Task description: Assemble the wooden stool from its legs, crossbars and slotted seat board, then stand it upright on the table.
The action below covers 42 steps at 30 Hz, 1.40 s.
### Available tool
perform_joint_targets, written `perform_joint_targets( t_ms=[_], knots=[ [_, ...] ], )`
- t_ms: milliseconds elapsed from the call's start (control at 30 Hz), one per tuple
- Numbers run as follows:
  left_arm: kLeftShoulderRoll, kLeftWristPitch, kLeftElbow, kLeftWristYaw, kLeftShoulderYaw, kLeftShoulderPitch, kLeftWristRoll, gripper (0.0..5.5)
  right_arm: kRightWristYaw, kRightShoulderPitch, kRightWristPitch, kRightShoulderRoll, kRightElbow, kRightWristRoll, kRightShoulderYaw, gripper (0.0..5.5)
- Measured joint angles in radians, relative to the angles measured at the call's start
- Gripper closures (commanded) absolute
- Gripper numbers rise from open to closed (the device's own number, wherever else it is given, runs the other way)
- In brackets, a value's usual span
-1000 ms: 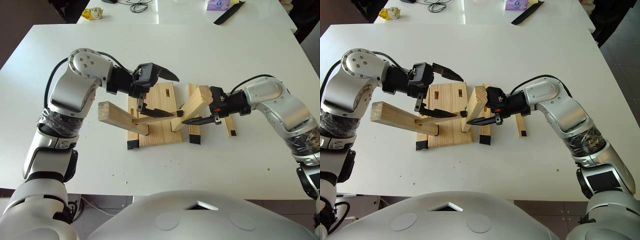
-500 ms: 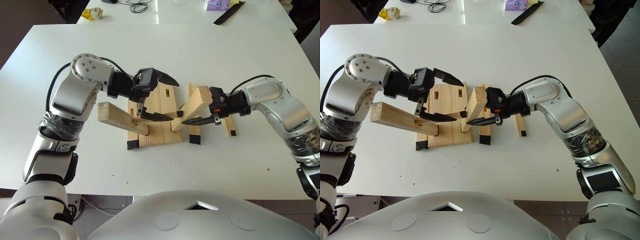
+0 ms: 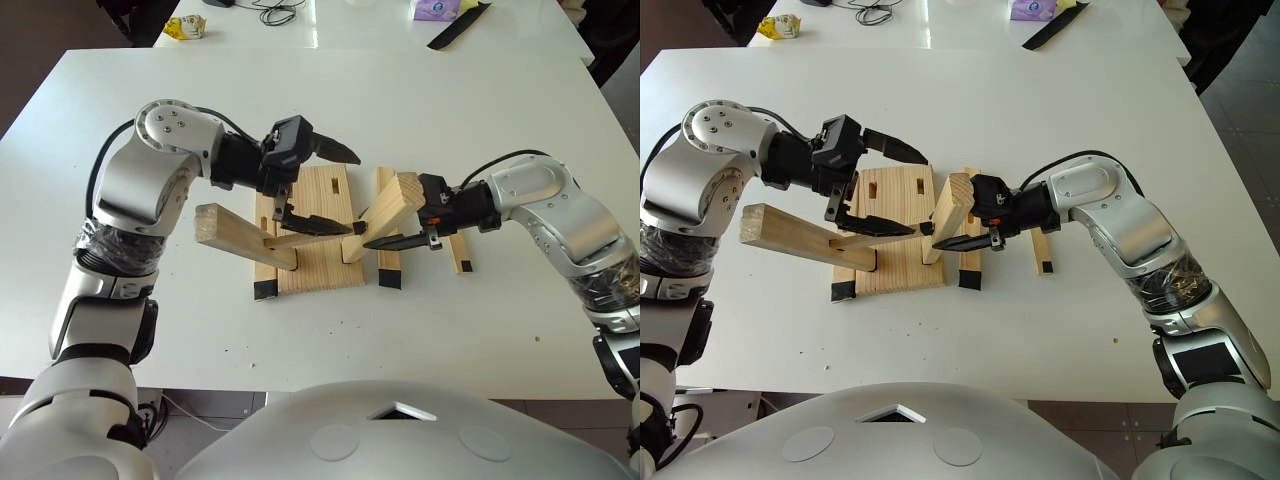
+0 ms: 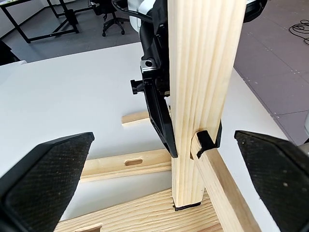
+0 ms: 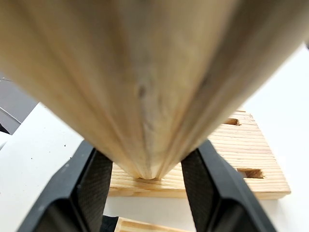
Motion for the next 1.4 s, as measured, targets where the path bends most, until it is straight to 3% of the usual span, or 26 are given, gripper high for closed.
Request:
perform_joint_targets(
  t_ms=[1400],
  knots=[
    [-0.011,-0.186,0.058,0.035,-0.038,0.063,0.070,0.10,-0.017,0.013,0.000,0.000,-0.018,-0.007,0.003,3.46]
  ],
)
